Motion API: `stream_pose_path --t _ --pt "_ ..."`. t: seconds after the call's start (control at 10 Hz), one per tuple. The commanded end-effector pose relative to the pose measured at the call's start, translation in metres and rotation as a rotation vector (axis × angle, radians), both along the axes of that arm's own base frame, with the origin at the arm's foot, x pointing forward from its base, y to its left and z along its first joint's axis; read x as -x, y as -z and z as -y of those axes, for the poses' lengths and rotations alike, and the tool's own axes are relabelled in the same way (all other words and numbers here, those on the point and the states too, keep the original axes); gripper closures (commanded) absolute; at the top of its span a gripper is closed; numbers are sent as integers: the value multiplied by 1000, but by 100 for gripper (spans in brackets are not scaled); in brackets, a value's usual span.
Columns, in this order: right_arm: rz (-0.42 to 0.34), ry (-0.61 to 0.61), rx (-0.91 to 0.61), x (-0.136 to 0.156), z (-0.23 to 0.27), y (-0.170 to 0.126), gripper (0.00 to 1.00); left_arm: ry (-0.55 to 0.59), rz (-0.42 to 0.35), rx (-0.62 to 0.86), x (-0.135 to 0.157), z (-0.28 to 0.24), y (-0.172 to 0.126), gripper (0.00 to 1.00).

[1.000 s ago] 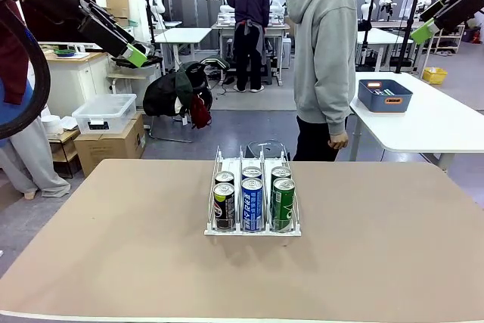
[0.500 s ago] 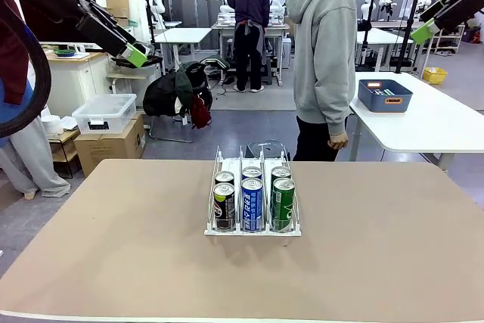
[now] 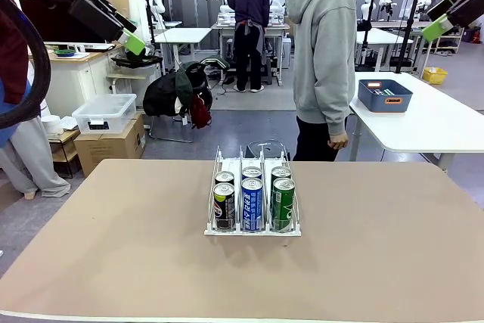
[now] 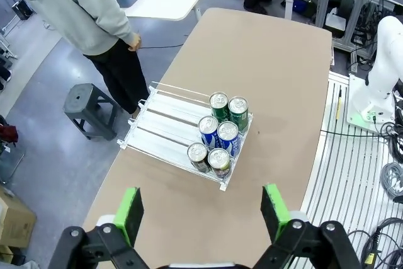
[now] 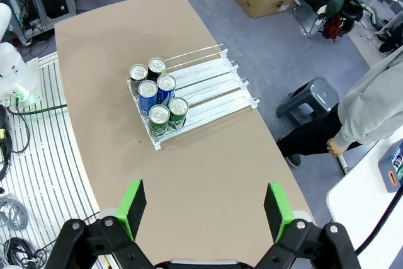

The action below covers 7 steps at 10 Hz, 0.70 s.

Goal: Fill the beverage cans into the dispenser.
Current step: Pick up the Ionic drink handed by the human.

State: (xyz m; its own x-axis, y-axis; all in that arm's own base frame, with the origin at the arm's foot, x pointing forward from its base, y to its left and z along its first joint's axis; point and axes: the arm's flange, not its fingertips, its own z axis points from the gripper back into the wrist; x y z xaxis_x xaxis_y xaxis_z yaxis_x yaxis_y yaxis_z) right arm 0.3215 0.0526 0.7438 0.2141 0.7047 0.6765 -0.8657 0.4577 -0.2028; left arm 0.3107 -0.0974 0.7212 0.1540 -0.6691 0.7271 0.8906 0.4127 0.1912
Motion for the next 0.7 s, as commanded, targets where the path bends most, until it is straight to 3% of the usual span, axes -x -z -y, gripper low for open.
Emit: stream_pose_path --t 0.0,0.6 --pt "-12 29 -36 8 4 -1 0 54 -7 36 -1 -5 0 0" --pt "4 7 -7 4 2 -3 0 4 -2 9 0 -1 -1 0"
